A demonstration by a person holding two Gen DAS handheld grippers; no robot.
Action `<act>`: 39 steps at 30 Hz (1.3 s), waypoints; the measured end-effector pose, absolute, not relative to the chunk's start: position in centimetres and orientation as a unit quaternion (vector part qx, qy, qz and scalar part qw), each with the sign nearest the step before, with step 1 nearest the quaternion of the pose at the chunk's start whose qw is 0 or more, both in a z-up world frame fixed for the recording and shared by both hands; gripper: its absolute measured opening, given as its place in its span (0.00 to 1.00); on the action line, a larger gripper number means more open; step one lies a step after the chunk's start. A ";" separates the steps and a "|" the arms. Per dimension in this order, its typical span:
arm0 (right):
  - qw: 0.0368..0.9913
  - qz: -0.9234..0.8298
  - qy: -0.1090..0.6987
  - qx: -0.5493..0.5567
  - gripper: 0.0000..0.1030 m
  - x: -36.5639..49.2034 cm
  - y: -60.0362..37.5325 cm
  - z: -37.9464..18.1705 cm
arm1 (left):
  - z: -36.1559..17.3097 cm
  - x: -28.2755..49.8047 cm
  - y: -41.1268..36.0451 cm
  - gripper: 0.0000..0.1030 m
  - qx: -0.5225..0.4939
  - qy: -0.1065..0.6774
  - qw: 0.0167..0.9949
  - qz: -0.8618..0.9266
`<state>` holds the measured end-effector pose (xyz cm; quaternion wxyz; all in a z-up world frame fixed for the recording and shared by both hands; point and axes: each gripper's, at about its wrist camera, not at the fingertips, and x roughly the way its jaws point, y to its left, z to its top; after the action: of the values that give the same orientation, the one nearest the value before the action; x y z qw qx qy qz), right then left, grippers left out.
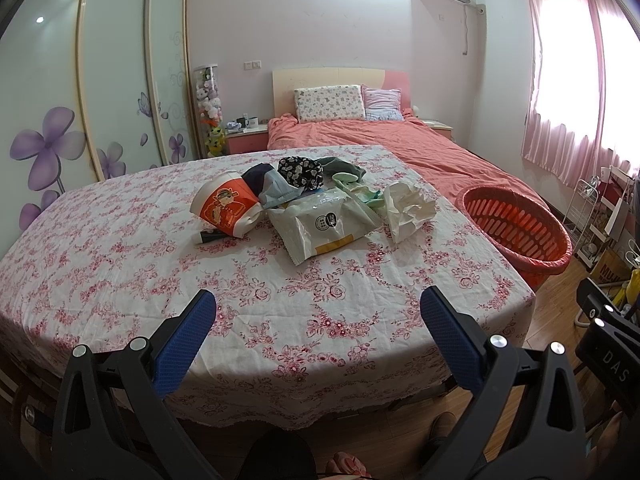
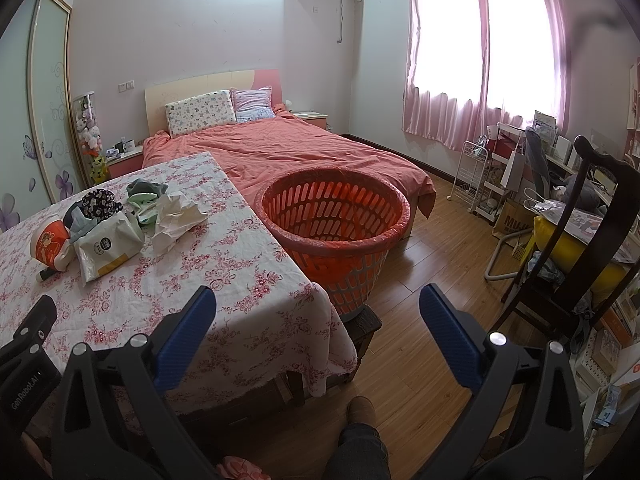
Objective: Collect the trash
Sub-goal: 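Grasp the white crumpled tissue with the right gripper while the left grasps the white plastic bag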
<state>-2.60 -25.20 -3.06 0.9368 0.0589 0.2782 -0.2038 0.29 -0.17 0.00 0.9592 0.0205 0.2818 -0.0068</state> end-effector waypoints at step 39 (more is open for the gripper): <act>0.931 -0.060 0.354 0.073 0.78 20.7 -18.3 -7.1 | -3.5 10.5 9.2 0.98 -0.045 0.341 0.938 0.040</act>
<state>20.71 -18.26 -7.08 0.9306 0.0732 0.3536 -0.0604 10.52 9.24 -3.54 0.9380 -0.0452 0.3414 0.0399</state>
